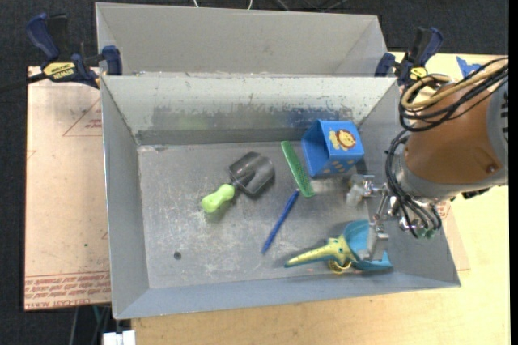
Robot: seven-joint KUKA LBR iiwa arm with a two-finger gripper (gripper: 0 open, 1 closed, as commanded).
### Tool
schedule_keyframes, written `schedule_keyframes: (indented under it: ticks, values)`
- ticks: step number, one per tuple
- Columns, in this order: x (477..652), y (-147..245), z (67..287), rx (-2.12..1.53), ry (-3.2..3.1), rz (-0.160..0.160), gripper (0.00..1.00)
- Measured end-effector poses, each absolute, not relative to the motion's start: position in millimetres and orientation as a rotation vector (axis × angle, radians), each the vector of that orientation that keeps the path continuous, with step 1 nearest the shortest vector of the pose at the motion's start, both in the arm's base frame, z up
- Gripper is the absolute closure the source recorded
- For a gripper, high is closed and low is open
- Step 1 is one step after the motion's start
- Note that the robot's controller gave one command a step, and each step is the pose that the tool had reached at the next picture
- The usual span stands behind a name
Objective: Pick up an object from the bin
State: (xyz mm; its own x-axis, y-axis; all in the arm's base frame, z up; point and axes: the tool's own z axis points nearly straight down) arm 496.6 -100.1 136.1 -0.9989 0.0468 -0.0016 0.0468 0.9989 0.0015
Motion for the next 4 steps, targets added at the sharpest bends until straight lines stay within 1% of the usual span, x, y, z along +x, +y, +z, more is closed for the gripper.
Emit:
schedule_keyframes:
  ticks: [1, 2, 3, 4]
  values:
    - [498.4, -96, 123, -0.360, 3.118, 0.002, 0.00]
    - [497.6, -109, 89, -0.459, 3.106, 0.001, 0.00]
    - [503.7, -105, 81, -0.648, 3.068, 0.002, 0.00]
    - [503.5, -118, 94, -0.808, 3.030, 0.002, 0.00]
